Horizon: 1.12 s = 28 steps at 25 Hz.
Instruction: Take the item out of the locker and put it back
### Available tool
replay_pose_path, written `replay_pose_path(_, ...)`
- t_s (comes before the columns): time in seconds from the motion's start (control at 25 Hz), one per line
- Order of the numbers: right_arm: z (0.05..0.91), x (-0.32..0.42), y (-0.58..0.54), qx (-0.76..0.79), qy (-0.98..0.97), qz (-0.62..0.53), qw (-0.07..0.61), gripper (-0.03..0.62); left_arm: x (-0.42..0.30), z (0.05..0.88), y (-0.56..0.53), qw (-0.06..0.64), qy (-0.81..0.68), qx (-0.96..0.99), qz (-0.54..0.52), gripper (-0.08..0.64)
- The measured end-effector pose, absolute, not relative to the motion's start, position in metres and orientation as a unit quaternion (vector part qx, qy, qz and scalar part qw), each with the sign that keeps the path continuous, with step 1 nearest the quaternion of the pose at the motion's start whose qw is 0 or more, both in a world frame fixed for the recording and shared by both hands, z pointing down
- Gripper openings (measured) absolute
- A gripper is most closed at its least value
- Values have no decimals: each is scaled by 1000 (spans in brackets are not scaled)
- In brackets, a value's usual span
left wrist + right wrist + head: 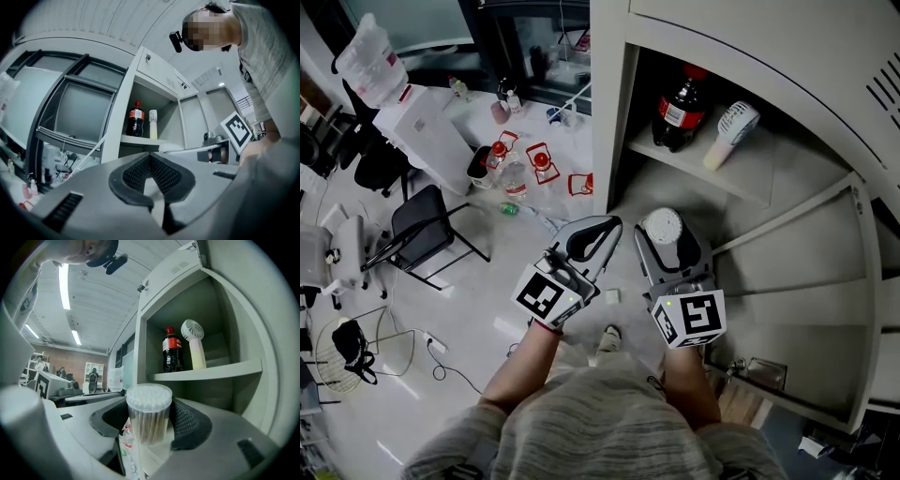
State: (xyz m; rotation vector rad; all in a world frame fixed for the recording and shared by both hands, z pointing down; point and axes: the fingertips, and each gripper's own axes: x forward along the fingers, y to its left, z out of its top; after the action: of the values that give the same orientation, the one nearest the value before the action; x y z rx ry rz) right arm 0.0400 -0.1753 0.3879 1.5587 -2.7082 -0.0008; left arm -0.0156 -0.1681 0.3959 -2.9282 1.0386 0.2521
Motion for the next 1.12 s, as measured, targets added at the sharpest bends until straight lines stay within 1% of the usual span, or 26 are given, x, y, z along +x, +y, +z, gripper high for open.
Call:
replay_pose_path(0.24, 368, 48, -161, 496, -868, -23, -8, 284, -12, 364, -166, 41, 335, -936, 102, 9)
replay_pose_path(0.52, 338, 53, -148, 495, -866, -65, -24, 284, -9, 340, -160, 73, 330, -936, 100, 9)
replay_pose_path(0.76, 321, 56, -144, 497, -863, -87, -29, 284, -4, 331, -157, 87, 327, -936, 98, 9)
replay_pose_path(1.12, 317, 57, -143, 502, -858, -107, -23, 284, -1, 332, -156, 90, 325, -937, 93, 9)
